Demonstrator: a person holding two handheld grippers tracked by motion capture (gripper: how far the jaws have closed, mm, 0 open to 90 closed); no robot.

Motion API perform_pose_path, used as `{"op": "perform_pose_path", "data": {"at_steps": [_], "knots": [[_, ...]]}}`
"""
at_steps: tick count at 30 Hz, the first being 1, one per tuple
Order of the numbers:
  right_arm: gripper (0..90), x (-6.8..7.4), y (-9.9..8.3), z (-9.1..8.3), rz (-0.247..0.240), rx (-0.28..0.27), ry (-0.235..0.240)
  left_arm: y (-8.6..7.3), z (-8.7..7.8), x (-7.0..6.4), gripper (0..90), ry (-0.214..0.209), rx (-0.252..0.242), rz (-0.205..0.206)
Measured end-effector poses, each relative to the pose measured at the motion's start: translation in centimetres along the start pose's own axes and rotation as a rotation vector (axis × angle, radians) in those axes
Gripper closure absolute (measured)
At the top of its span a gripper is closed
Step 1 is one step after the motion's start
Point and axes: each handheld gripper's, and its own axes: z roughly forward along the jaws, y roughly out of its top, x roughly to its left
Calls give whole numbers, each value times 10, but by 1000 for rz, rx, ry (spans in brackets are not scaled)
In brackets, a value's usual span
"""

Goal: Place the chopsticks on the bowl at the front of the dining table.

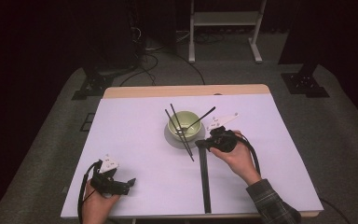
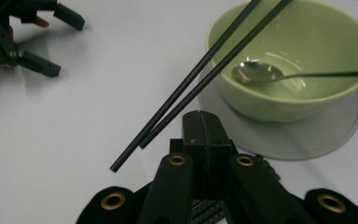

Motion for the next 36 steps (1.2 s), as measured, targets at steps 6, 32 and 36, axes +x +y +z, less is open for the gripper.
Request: {"op": "perform_pose_path", "data": {"at_steps": [6,32,36], "knots": [[847,-8,15,-2,14,-32,-21,0,0,0,0,-1,2,2],[554,-44,84,58,62,0,-118,0,0,0,0,-3,3,1],[508,-48,94,73,81,4,-126,0,0,0,0,-3,4,0]]}}
